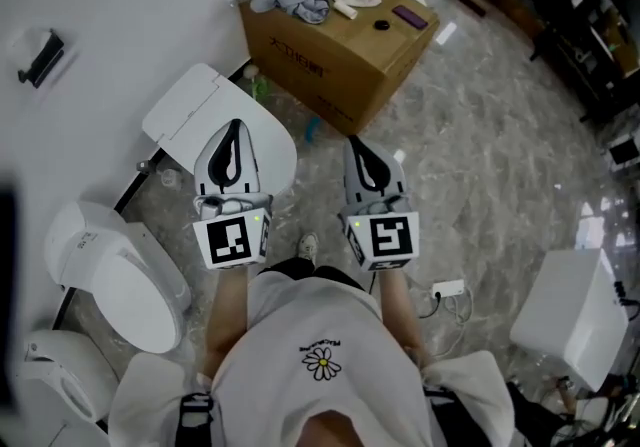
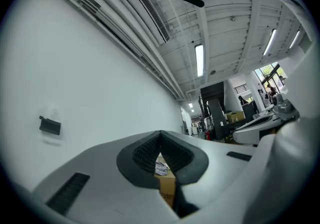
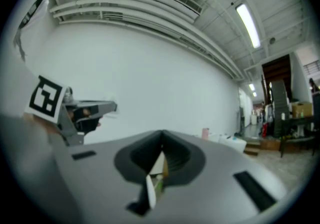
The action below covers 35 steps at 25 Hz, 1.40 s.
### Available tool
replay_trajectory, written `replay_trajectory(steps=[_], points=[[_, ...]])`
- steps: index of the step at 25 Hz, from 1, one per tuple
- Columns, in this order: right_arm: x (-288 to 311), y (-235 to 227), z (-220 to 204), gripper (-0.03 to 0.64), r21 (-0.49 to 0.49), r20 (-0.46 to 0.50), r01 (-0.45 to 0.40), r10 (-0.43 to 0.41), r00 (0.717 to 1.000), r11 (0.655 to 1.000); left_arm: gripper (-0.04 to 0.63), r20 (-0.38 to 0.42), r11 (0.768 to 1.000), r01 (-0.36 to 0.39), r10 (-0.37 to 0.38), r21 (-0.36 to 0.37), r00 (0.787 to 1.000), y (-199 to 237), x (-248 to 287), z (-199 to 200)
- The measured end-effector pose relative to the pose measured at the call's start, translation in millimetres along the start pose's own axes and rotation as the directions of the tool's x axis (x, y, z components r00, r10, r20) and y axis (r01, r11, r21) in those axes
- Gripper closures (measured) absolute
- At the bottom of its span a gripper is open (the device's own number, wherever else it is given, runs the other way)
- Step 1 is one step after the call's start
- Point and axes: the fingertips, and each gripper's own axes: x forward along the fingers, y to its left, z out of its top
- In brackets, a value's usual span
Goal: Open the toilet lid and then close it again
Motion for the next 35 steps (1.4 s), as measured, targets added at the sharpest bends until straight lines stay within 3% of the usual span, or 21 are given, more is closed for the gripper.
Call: replay_trajectory(steps=[9,14,18,27,31,35], points=[[75,-11,10,0.588,0.049,0.039,-0.131,0.129,0.991,0.990,0.569,-0.032,0.990,-0.131,0.133,0.058,0.991,28,42,-6],[125,-16,11,0.588,0.040,0.025,-0.270,0.269,0.963,0.962,0.569,-0.034,0.962,-0.264,0.267,0.072,0.963,44,60,-4],[160,4,10,0.588,-0.060,-0.006,-0.433,0.434,0.901,0.899,0.569,-0.054,0.922,-0.375,0.381,0.098,0.923,58,68,-11],[195,27,12,0.587,-0.029,0.033,-0.624,0.625,0.780,0.780,0.569,-0.066,0.804,-0.582,0.591,0.123,0.804,81,48,-19],[205,36,9,0.586,-0.028,0.034,-0.660,0.661,0.750,0.751,0.569,-0.070,0.753,-0.642,0.655,0.144,0.752,88,33,-24],[211,45,9,0.586,-0.030,0.044,-0.677,0.677,0.734,0.736,0.569,-0.085,0.717,-0.679,0.695,0.158,0.714,96,19,-29]])
